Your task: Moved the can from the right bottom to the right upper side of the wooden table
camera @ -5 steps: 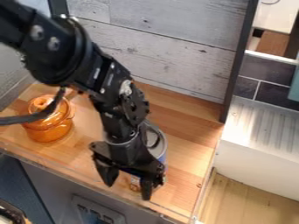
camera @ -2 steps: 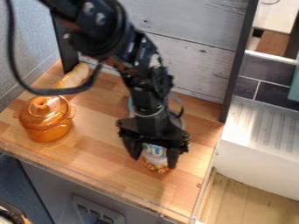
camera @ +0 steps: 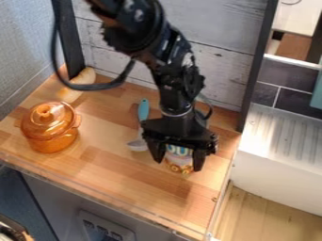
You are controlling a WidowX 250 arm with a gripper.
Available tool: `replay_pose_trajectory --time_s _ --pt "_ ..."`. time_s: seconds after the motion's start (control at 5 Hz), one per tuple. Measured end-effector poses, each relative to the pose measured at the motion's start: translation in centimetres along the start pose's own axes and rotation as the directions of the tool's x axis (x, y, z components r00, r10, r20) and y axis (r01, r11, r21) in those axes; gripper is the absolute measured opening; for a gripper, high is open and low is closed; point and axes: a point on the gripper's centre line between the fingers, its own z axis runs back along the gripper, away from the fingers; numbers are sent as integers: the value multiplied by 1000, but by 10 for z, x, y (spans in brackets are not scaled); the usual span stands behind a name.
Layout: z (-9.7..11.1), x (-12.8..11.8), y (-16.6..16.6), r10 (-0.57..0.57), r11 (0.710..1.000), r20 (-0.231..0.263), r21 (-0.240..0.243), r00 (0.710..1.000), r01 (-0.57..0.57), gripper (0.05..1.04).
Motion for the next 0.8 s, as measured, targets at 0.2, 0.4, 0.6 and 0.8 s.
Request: replay_pose_trajectory --time_s 0.2,0.4,0.6,0.8 --pt "-1 23 -2 18 1000 28 21 999 -19 1000" --pt "-3 40 -1 49 998 37 25 998 -50 1000" --pt "-3 53 -2 63 997 48 32 997 -64 1000" --pt "0 58 -1 58 998 56 30 997 -60 1000"
